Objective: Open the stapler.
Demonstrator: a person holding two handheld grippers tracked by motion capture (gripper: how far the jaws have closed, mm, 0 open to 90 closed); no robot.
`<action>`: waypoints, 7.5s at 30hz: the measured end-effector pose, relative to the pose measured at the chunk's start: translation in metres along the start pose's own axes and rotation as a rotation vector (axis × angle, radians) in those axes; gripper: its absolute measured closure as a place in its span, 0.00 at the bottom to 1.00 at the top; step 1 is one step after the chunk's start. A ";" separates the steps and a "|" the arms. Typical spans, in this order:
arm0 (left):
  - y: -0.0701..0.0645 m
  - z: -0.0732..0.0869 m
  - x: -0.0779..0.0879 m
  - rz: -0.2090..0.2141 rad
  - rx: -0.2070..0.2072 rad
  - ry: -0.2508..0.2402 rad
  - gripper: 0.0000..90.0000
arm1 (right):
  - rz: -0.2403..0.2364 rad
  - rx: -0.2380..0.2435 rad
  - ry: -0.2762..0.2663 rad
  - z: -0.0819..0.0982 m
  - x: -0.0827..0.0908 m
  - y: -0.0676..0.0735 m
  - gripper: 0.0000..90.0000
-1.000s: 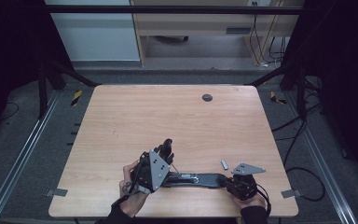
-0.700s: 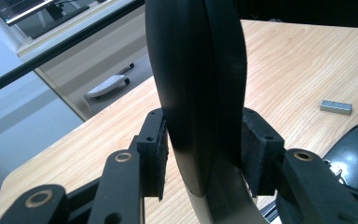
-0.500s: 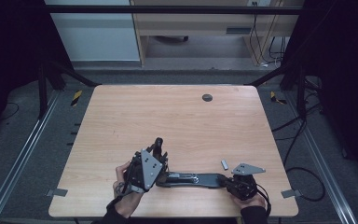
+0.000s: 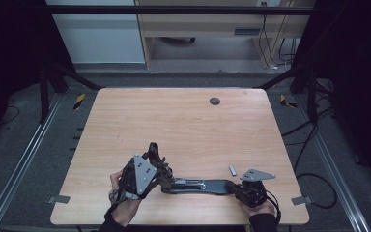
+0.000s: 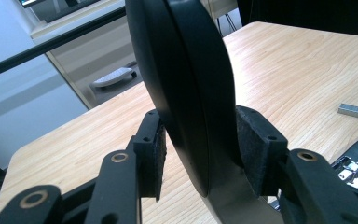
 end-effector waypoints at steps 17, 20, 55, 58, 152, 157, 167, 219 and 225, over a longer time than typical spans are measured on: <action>0.015 0.006 0.004 -0.005 0.056 0.005 0.59 | -0.002 0.009 -0.006 0.000 0.000 0.000 1.00; 0.019 0.008 0.005 -0.004 0.071 0.008 0.59 | -0.001 0.007 -0.005 0.000 0.000 -0.001 1.00; 0.057 0.031 0.011 -0.019 0.223 0.026 0.54 | -0.015 -0.002 -0.006 0.000 0.000 -0.001 1.00; 0.060 0.033 0.012 -0.018 0.241 0.026 0.53 | -0.016 -0.004 -0.008 0.000 0.000 -0.001 1.00; 0.147 0.117 0.013 -0.184 0.215 0.238 0.52 | 0.279 -0.008 0.095 -0.029 0.014 -0.066 0.54; 0.148 0.118 0.012 -0.153 0.175 0.227 0.56 | 0.256 0.004 0.129 -0.034 0.009 -0.068 0.59; 0.146 0.123 0.009 -0.151 0.187 0.295 0.57 | 0.226 -0.004 0.194 -0.039 -0.005 -0.068 0.66; 0.146 0.125 0.009 -0.130 0.188 0.307 0.52 | 0.120 0.008 0.297 -0.002 0.010 -0.066 0.86; 0.149 0.125 0.010 -0.131 0.192 0.305 0.52 | 0.117 0.004 0.315 0.014 0.022 -0.068 0.86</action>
Point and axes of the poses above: each handheld gripper's, and its own axes: x roughly backward along the jaws, z roughly out of its underside, y roughly to its left, the point moved 7 cm from there along -x, roughly forward along the jaws, and after that the axes turned 15 degrees about x, right-handed, at the moved point
